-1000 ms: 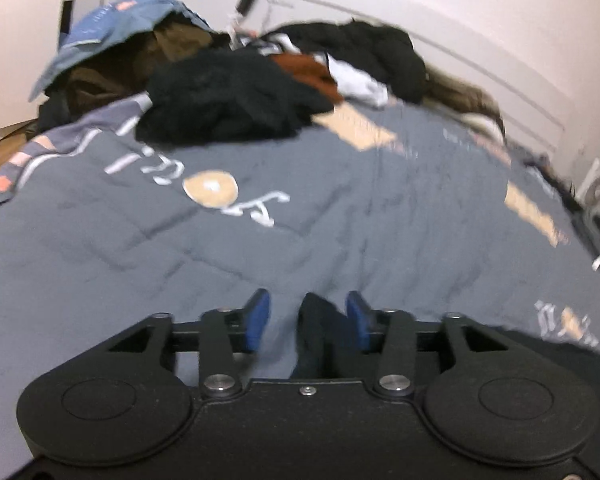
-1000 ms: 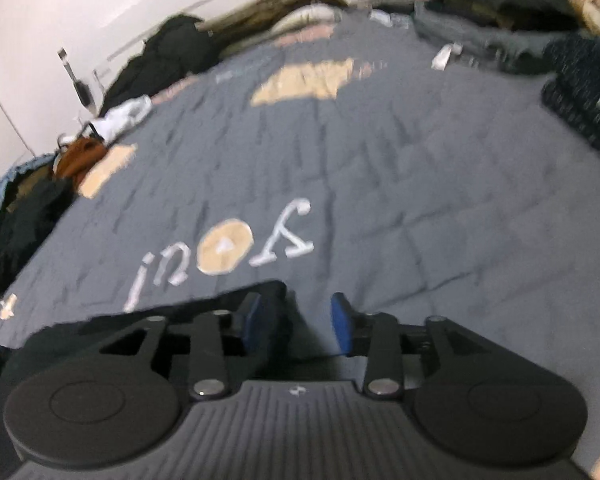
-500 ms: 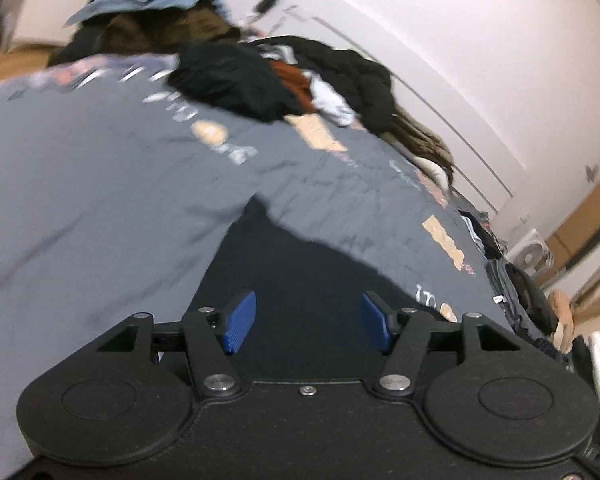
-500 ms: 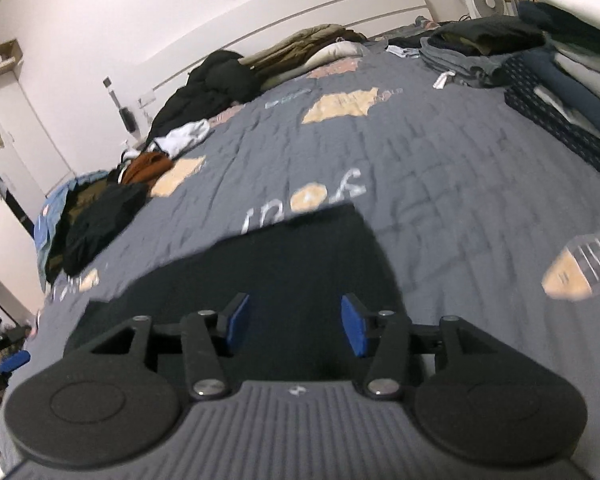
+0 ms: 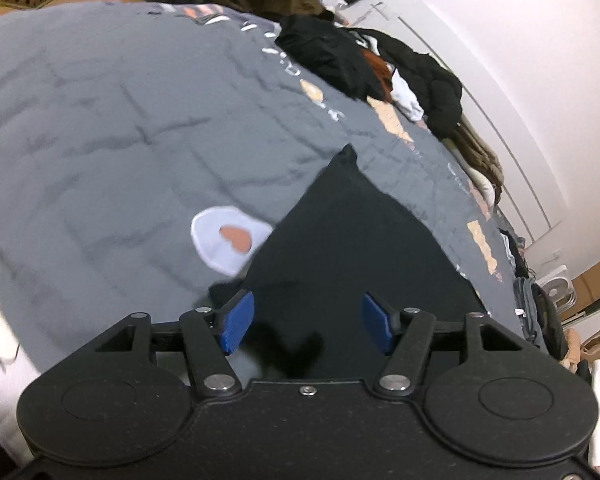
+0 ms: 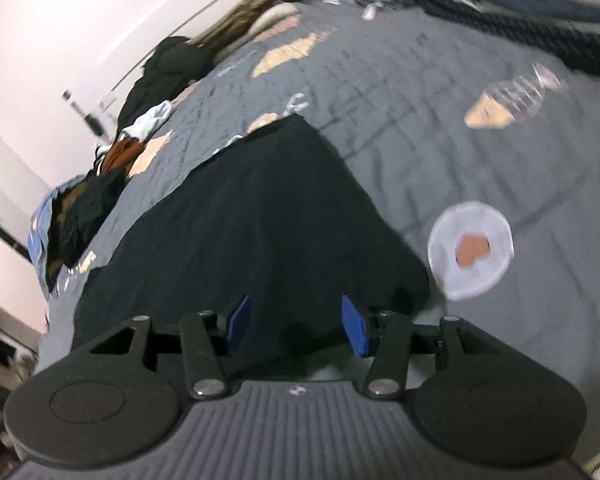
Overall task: Fold clothes
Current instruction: 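Lower the folded shirt onto the duvet and open both tools, then grasp the edge of the folded black shirt with the left tool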
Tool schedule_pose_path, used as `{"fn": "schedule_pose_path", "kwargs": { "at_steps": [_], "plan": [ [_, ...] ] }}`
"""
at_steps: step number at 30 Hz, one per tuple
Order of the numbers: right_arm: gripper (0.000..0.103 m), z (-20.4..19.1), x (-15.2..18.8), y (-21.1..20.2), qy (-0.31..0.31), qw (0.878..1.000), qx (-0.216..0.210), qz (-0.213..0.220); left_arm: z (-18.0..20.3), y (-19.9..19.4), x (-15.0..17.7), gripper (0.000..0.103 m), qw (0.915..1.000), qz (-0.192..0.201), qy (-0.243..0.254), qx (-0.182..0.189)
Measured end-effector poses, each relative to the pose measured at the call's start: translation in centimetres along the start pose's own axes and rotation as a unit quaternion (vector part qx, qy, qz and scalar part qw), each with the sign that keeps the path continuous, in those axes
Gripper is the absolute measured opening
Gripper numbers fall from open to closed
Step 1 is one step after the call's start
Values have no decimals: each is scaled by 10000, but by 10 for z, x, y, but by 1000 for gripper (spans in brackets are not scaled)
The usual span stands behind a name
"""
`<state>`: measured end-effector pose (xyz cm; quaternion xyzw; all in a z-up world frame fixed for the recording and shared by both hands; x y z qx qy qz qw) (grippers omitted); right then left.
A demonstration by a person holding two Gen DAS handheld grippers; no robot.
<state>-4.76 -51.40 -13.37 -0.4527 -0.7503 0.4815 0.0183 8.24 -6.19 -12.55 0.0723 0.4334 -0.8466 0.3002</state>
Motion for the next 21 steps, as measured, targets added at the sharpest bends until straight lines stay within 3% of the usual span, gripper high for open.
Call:
{"fn": "schedule_pose_path", "kwargs": {
  "at_steps": [9, 15, 17, 19, 21],
  "plan": [
    [50, 23, 2, 7, 303, 9985, 464, 0, -17, 26, 19, 60, 9985, -298, -419, -190],
    [50, 34, 6, 22, 735, 9966, 353, -148, -14, 37, 16, 60, 9987, -193, -460, -131],
    [50, 31, 4, 23, 697, 9968, 385, -91, -13, 40, 15, 55, 9987, -152, -468, -108],
    [51, 29, 3, 26, 735, 9966, 346, -102, -11, 43, 14, 29, 9988, -133, -471, -97],
    [52, 28, 2, 29, 838, 9960, 286, -86, -10, 44, 14, 18, 9985, -158, -514, -29]
  ]
}}
Point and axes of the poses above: each gripper's, at about its wrist camera, not at the fingertips, and y roughly the way its jaws point, z to its right, x to its underside, the point moved 10 cm from there along y, roughly the way its jaws point, and after that the axes turned 10 degrees about -z, right-handed, at the moved point
